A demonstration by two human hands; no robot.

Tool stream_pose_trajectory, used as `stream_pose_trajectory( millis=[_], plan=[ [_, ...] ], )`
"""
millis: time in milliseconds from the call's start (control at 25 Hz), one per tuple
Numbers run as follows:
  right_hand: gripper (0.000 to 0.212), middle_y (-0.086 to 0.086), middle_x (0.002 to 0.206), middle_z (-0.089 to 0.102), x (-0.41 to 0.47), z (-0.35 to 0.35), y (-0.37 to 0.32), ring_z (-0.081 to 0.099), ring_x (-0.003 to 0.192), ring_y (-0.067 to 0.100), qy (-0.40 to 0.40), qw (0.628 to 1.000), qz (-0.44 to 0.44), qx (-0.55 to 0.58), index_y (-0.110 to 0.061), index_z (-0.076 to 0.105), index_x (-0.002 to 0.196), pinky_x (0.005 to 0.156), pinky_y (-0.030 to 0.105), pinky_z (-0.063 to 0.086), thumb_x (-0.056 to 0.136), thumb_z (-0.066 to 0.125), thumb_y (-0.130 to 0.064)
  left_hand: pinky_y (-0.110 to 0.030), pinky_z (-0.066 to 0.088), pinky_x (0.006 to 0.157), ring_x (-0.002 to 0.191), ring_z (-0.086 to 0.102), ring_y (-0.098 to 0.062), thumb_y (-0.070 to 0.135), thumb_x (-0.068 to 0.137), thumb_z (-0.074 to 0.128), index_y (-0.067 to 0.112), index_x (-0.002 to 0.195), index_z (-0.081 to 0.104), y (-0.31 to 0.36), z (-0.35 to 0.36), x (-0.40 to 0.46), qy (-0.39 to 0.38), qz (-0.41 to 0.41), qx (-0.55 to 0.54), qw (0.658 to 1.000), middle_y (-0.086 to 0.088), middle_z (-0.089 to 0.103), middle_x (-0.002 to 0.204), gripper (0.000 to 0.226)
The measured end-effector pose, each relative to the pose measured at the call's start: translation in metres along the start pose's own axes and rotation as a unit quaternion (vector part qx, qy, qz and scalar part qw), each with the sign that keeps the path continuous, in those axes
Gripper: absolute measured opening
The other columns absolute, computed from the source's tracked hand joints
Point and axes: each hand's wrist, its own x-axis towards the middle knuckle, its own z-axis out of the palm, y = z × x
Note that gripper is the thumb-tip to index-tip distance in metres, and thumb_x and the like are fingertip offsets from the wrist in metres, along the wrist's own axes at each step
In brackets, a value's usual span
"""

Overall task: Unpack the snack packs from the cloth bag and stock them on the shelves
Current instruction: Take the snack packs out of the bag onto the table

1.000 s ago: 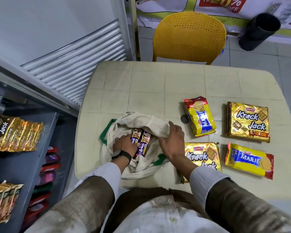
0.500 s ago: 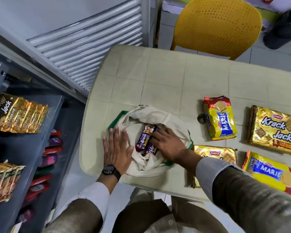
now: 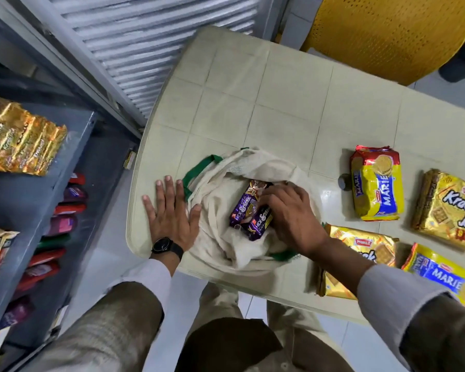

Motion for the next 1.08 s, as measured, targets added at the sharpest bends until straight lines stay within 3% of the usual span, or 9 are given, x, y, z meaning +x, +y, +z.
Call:
stream_pose_trajectory(
  millis=[160, 280, 360, 440, 600, 760, 840, 960, 1080],
  plan=[
    [0.038, 0.003, 0.117, 0.064, 0.012, -0.032, -0.026, 0.063, 0.109, 0.026, 0.052, 0.961, 0.017, 0.272, -0.011, 0.06, 0.122, 0.093, 0.045, 0.05, 0.088, 0.074, -0.016, -0.063, 0.002, 0.122, 0.157, -0.003, -0.029, 0.062, 0.1, 0.018, 0.014, 0.161, 0.011, -0.003, -0.006, 0.001, -0.002, -0.018, -0.006, 1.0, -0.009, -0.001, 0.17, 0.078],
    [0.026, -0.004, 0.101, 0.068, 0.04, -0.063, -0.051, 0.068, 0.092, 0.018, 0.097, 0.789, 0.161, 0.585, -0.009, 0.057, 0.115, 0.081, 0.04, 0.058, 0.093, 0.069, -0.003, -0.064, 0.004, 0.121, 0.157, -0.002, -0.029, 0.062, 0.099, 0.016, 0.013, 0.161, 0.013, -0.004, -0.006, 0.001, -0.003, -0.015, 0.001, 1.0, -0.009, 0.0, 0.17, 0.079],
    [0.017, -0.005, 0.092, 0.07, 0.071, -0.079, -0.04, 0.066, 0.083, 0.013, 0.199, 0.737, 0.224, 0.606, -0.008, 0.059, 0.112, 0.074, 0.03, 0.054, 0.096, 0.065, -0.007, -0.064, 0.004, 0.122, 0.157, -0.003, -0.029, 0.061, 0.098, 0.014, 0.013, 0.161, 0.013, -0.005, -0.005, 0.001, 0.0, -0.016, 0.002, 1.0, -0.009, 0.0, 0.17, 0.079],
    [0.024, -0.002, 0.092, 0.071, 0.106, -0.086, -0.009, 0.067, 0.079, 0.015, 0.257, 0.759, 0.276, 0.531, -0.011, 0.061, 0.112, 0.072, 0.032, 0.054, 0.094, 0.071, -0.024, -0.063, 0.004, 0.122, 0.157, -0.004, -0.028, 0.061, 0.098, 0.011, 0.013, 0.161, 0.011, -0.003, -0.004, 0.002, 0.005, -0.015, 0.007, 1.0, -0.01, -0.001, 0.17, 0.079],
    [0.045, 0.01, 0.113, 0.065, 0.145, -0.058, 0.062, 0.062, 0.102, 0.032, 0.136, 0.929, 0.324, 0.112, -0.018, 0.06, 0.12, 0.081, 0.04, 0.05, 0.083, 0.074, -0.039, -0.064, 0.005, 0.122, 0.157, -0.002, -0.028, 0.06, 0.098, 0.01, 0.012, 0.16, 0.013, -0.001, -0.005, 0.003, 0.009, -0.014, -0.002, 1.0, -0.009, -0.001, 0.17, 0.079],
    [0.048, 0.016, 0.122, 0.058, 0.141, -0.025, 0.082, 0.055, 0.111, 0.04, -0.034, 0.962, 0.269, -0.019, -0.013, 0.055, 0.13, 0.088, 0.045, 0.049, 0.087, 0.069, -0.031, -0.064, 0.004, 0.122, 0.158, -0.001, -0.028, 0.059, 0.097, 0.015, 0.012, 0.161, 0.013, -0.001, -0.003, 0.003, 0.017, -0.013, -0.017, 1.0, -0.008, 0.0, 0.171, 0.079],
    [0.047, 0.016, 0.125, 0.059, 0.132, -0.024, 0.07, 0.054, 0.111, 0.039, 0.048, 0.97, 0.238, -0.023, -0.01, 0.056, 0.132, 0.094, 0.045, 0.047, 0.088, 0.066, -0.022, -0.064, 0.004, 0.122, 0.157, -0.002, -0.028, 0.058, 0.097, 0.017, 0.011, 0.161, 0.014, 0.0, -0.004, 0.004, 0.014, -0.016, -0.005, 1.0, -0.009, 0.0, 0.171, 0.079],
    [0.04, 0.016, 0.113, 0.067, 0.112, -0.019, 0.021, 0.057, 0.101, 0.035, 0.194, 0.981, 0.02, 0.009, -0.005, 0.068, 0.117, 0.087, 0.041, 0.047, 0.077, 0.062, -0.003, -0.063, 0.003, 0.122, 0.157, -0.004, -0.028, 0.058, 0.098, 0.018, 0.012, 0.161, 0.012, 0.0, -0.007, 0.005, -0.005, -0.02, 0.012, 1.0, -0.01, -0.002, 0.17, 0.078],
    [0.03, 0.01, 0.112, 0.065, 0.077, 0.003, -0.012, 0.057, 0.102, 0.031, -0.031, 0.974, -0.216, -0.064, -0.012, 0.068, 0.111, 0.093, 0.043, 0.044, 0.082, 0.059, -0.016, -0.064, 0.005, 0.122, 0.157, -0.004, -0.028, 0.057, 0.098, 0.022, 0.012, 0.161, 0.014, -0.001, -0.005, 0.003, -0.003, -0.022, 0.014, 1.0, -0.01, -0.001, 0.171, 0.078]
  ],
)
